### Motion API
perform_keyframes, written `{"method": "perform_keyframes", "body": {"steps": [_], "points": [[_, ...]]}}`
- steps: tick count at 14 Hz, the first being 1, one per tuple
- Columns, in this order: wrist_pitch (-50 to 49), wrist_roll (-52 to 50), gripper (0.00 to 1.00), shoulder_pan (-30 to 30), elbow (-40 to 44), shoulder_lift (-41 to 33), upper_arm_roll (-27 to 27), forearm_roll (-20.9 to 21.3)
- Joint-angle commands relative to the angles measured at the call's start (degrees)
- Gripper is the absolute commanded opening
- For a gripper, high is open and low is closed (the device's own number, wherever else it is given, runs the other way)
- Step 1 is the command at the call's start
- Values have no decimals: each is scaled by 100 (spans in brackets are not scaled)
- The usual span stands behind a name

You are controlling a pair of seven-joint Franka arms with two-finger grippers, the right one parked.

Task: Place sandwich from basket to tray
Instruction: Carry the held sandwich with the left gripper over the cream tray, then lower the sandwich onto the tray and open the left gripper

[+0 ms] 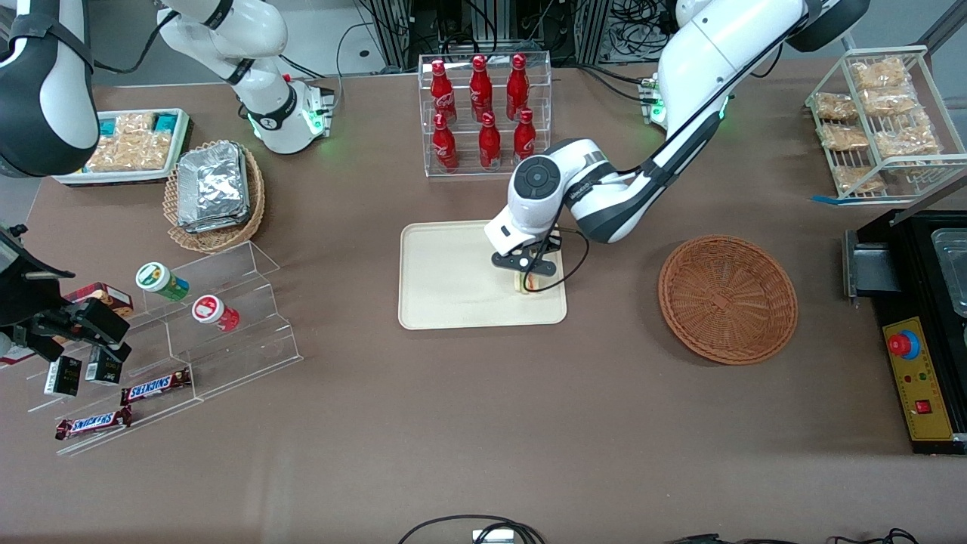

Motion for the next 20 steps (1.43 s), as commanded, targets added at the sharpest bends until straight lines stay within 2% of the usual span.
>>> {"method": "perform_keyframes", "body": {"steps": [1, 2, 4, 5, 7, 8, 9, 12, 16, 20], "points": [[-12, -345, 5, -162, 165, 207, 59, 320], [-12, -355, 9, -162, 165, 234, 59, 320], [-12, -399, 26, -162, 165, 251, 59, 320], [-12, -399, 45, -162, 165, 312, 59, 320], [-21, -425, 76, -171, 165, 374, 59, 451], [-30, -547, 87, -189, 165, 392, 59, 522], [-47, -662, 93, -224, 165, 383, 59, 522], [-126, -689, 96, -172, 349, 331, 59, 505], [-696, -689, 99, -145, 1051, 322, 216, 391], [-1478, -707, 99, 328, 1676, 217, 252, 276]]}}
